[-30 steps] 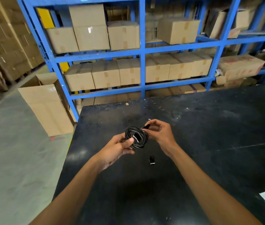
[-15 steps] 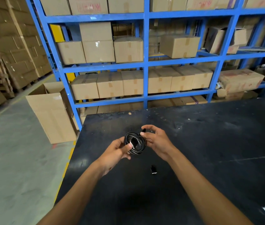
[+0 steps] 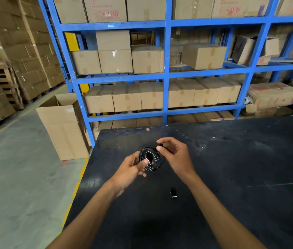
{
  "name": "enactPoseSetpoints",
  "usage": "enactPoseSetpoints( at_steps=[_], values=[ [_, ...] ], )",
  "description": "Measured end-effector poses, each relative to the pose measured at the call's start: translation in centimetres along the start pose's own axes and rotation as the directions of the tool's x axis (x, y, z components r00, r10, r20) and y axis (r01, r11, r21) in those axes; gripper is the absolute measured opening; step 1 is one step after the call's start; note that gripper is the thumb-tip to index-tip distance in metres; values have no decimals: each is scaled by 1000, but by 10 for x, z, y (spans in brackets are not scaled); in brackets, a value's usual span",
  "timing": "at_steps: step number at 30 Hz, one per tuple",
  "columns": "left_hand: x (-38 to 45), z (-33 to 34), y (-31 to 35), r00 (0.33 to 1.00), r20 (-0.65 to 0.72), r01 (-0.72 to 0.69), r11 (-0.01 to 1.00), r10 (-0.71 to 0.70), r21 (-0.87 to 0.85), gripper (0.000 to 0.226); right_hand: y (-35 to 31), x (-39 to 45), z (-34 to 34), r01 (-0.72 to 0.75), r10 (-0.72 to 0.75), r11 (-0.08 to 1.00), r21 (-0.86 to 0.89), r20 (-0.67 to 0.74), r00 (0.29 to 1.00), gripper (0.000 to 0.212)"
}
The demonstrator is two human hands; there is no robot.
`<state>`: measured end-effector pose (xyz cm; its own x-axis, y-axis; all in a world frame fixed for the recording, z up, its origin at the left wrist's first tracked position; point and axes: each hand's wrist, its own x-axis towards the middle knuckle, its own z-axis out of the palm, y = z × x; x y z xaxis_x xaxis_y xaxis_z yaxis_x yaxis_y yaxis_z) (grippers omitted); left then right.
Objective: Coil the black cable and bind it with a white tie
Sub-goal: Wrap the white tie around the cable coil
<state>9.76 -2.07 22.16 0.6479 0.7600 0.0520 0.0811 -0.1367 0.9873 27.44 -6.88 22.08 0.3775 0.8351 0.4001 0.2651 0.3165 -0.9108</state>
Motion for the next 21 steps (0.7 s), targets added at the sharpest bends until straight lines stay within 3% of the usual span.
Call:
enactPoseSetpoints(
  at_steps=[3,7,13,17,21],
  values=[
    [1,0,1,1000,-7,-3,1000,3,8,20,0,-5,1,131,-132,989,-69,0,991,14],
    [0,-3,2,1000,-22,4,999,-4,32,20,-1,-9,-1,301,-284,942,-144,128,950,9],
    [-1,-3,5,1000,-26,3,999,-2,37,22,-8,-7,-8,453,-374,851,-264,300,877,23],
    [1,-5,9,1000,-29,-4,998,5,56,20,-9,-5,-5,540,-450,734,-411,300,841,15],
    [1,-6,12,1000,-26,-12,997,14,76,20,-9,-6,-1,537,-463,707,-461,273,843,21]
  ],
)
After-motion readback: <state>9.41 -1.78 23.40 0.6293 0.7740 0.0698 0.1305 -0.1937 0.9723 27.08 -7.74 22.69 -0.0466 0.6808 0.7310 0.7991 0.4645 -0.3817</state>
